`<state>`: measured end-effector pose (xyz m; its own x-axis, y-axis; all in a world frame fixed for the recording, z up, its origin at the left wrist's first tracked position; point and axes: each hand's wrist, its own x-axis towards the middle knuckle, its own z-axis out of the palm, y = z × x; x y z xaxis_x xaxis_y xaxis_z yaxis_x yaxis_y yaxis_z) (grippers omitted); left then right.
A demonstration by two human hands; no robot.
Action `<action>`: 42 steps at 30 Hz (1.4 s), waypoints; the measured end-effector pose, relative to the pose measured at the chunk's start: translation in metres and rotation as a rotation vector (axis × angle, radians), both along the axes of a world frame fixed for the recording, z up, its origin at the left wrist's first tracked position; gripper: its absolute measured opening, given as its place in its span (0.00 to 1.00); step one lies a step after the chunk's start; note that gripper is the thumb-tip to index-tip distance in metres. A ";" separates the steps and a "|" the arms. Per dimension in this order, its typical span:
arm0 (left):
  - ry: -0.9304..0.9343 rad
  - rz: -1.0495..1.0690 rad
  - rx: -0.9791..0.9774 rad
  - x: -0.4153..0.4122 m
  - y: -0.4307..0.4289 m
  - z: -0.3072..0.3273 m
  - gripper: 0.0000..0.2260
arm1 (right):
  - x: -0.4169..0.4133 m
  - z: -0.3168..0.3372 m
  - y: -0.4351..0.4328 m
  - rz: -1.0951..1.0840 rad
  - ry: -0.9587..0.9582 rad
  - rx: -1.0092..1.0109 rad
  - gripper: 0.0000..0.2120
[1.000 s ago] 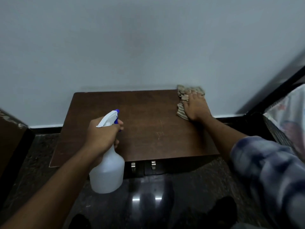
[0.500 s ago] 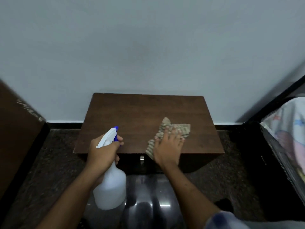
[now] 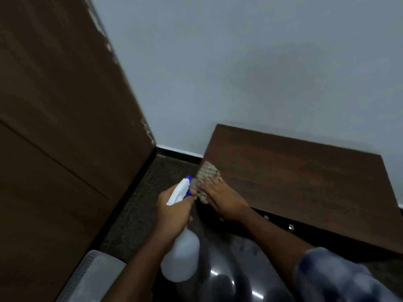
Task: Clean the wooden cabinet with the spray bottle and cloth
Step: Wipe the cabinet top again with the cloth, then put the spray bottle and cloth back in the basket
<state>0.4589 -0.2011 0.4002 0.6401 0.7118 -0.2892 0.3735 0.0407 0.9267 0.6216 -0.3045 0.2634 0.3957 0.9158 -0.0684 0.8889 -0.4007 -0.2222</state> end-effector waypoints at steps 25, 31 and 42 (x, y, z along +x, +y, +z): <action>-0.458 0.272 0.418 -0.114 0.083 0.255 0.06 | -0.068 0.398 -0.011 -0.646 0.591 1.043 0.06; -0.516 0.377 0.517 -0.143 0.111 0.307 0.06 | -0.105 0.447 0.033 -0.588 0.770 1.209 0.09; -0.450 0.627 0.652 -0.252 0.126 0.330 0.07 | -0.168 0.464 0.149 -0.412 1.196 1.262 0.17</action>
<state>0.2072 -0.0756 0.7300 0.0497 0.8904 0.4525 0.0692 -0.4550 0.8878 0.4536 -0.1558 0.7278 0.8556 0.5001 0.1336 -0.0733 0.3726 -0.9251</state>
